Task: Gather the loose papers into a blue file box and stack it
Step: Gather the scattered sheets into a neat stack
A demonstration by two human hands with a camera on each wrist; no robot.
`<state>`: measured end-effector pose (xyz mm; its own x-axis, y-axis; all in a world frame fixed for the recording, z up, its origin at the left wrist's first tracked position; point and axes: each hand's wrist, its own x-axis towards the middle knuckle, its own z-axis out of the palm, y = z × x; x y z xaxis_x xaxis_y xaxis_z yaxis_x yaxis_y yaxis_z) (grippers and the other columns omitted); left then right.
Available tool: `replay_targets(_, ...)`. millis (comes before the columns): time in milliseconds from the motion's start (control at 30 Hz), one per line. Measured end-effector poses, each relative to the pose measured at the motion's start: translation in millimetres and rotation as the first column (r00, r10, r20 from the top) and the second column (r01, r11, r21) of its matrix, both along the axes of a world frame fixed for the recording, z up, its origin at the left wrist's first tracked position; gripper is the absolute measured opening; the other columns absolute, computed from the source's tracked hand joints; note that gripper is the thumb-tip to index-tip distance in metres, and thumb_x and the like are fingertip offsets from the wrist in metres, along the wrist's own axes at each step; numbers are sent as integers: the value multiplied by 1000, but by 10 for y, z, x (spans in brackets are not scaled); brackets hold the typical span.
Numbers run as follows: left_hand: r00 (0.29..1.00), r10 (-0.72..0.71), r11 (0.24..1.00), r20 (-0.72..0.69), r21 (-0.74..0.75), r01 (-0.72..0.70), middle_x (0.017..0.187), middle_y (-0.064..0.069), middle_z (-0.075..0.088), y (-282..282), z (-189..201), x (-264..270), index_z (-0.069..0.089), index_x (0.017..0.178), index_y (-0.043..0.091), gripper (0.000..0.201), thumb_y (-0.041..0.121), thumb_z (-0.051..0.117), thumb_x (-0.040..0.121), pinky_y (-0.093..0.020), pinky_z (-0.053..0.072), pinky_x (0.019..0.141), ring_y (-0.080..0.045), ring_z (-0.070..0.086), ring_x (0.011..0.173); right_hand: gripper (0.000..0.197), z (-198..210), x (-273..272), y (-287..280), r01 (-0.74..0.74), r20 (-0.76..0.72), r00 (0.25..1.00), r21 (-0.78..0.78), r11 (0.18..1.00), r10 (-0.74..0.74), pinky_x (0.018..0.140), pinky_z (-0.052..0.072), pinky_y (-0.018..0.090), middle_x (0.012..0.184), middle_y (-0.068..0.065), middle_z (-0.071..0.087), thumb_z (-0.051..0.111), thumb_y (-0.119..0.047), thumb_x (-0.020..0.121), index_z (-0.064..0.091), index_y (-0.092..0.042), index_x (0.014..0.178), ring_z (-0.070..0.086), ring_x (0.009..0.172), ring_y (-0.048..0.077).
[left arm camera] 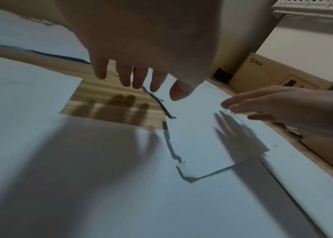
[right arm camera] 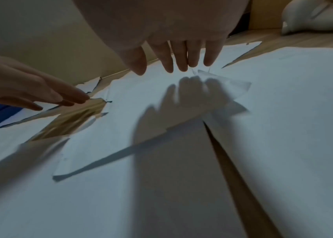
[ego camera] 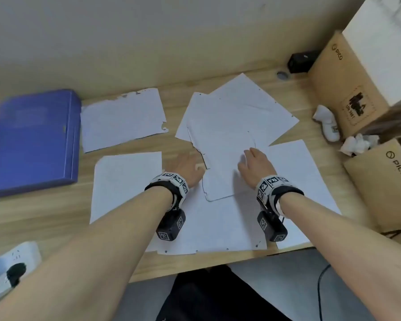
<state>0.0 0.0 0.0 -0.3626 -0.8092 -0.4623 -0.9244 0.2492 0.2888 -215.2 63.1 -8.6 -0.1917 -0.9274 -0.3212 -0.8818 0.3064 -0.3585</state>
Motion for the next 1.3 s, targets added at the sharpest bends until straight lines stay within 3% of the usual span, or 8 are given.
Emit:
replay_targets(200,999,-36,999,34,31,35,130,-12,48,65,-154,52,48,123,10,44,41,41,94,-43,43,90,-34,48,119,47,-70,-127,-12,61,-59,996,2,998,-60,101,38,43,143,14,42,50,-25,92,44,-3,133,36,133,34)
replay_targets(300,994,-82,994,77,74,76,160,-11,19,138,-285,150,34,145,15,67,56,40,93,-53,34,109,-29,22,147,55,-133,-181,-46,122,-84,989,25,992,-119,99,41,45,144,13,41,55,-28,90,41,-5,137,37,131,33)
replay_targets(433,976,-190,977,108,122,177,165,-3,-12,158,-330,265,8,156,19,100,56,65,82,-55,21,118,-22,-9,153,56,-208,-233,-84,183,-120,977,42,982,-177,86,47,44,128,14,47,63,-33,80,45,-6,125,42,121,35)
replay_targets(700,981,-137,984,137,-95,151,131,-4,45,154,-307,253,45,131,19,88,44,88,59,-37,41,91,-25,42,120,72,-264,-304,-118,241,-48,970,102,965,-238,83,47,41,134,10,43,73,-30,75,39,-12,135,50,120,32)
replay_targets(833,984,-103,991,148,-66,114,116,1,52,92,-310,236,49,113,18,69,44,87,61,-32,34,77,-23,45,112,69,-251,-320,-159,284,49,955,120,951,-292,87,47,40,130,10,52,75,-26,75,42,-12,134,53,120,33)
replay_targets(966,978,-76,996,192,56,67,93,1,47,58,-223,198,47,88,17,50,41,85,66,-32,35,71,-23,49,87,37,-229,-319,-152,266,53,960,128,955,-274,65,44,33,95,9,61,68,-23,76,52,-10,108,60,88,32)
replay_targets(1100,985,-21,990,171,138,-3,91,-2,52,31,-136,217,57,90,11,29,31,75,78,-32,42,66,-24,52,81,16,-175,-372,-151,302,105,945,86,949,-310,51,32,29,69,5,51,58,-20,80,49,-7,78,51,69,30)
replay_targets(1300,990,78,995,116,46,-84,87,-1,55,-205,297,463,54,88,18,11,24,61,83,-30,38,67,-28,56,85,17,90,-455,-284,371,181,915,-17,929,-362,56,30,30,63,4,47,55,-15,82,44,-12,69,48,69,30)
